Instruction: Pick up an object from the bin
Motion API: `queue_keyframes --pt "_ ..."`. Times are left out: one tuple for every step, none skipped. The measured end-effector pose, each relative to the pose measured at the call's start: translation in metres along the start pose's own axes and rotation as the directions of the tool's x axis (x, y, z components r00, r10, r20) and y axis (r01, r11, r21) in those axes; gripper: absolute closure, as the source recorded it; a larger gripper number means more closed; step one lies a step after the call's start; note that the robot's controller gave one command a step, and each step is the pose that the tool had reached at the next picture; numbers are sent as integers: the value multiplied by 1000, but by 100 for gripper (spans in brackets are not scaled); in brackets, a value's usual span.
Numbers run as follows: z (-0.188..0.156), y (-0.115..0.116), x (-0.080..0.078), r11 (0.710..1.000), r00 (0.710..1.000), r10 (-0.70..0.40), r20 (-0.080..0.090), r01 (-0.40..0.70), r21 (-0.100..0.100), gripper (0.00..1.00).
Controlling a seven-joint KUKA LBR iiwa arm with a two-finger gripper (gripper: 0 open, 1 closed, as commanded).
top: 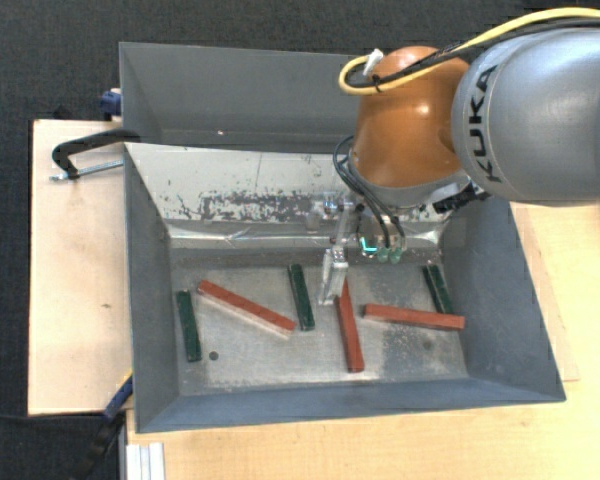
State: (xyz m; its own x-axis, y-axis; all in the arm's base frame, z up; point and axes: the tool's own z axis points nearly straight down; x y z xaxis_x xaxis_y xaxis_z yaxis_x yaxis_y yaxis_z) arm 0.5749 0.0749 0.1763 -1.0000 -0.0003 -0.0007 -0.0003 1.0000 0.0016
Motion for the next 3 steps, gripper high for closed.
queue_keyframes --pt "0 0 0 1000 1000 0 1 0 0 0" --pt "55 -10 11 1000 1000 25 6 -25 -1 0" --pt "84 -3 10 997 997 -73 -3 73 1 0"
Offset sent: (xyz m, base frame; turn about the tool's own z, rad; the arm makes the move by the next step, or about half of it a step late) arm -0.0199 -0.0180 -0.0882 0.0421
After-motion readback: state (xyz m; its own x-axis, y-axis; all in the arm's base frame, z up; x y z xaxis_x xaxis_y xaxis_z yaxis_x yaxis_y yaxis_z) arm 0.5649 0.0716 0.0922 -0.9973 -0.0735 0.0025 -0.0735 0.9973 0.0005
